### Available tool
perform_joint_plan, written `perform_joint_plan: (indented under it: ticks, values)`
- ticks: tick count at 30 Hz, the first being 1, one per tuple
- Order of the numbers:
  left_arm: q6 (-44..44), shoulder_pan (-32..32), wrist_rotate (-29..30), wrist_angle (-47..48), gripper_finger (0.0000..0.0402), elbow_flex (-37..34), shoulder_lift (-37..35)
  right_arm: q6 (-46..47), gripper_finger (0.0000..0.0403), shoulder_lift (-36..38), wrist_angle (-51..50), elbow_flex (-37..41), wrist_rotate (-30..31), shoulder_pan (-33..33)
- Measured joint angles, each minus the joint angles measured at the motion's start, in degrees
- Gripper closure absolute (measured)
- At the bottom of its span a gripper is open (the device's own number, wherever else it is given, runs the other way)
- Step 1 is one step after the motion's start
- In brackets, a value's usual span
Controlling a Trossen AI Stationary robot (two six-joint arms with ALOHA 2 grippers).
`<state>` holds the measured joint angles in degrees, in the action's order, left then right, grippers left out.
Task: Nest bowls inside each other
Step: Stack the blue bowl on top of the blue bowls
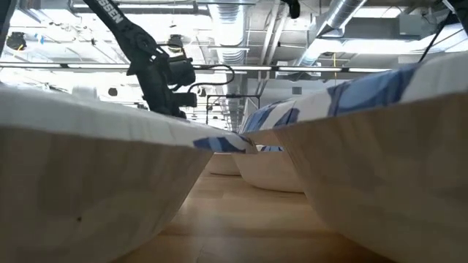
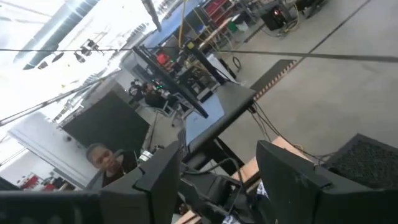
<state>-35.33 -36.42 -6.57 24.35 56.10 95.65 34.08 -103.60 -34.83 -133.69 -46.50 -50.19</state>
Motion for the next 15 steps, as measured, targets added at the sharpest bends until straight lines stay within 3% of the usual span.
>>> perform_joint_plan:
  ticks: [9,15]
  values:
    - [0.4,0.2,3.3,-1.4,0.0231,0.0,5.2,-0.1,0.0172,0.1,-1.2,0.0,-0.2,-0.2]
    - [0.5,0.3,4.9,-2.4,0.0287,2.1,5.2,-0.2,0.0173,0.1,-1.7,0.0,-0.2,-0.3]
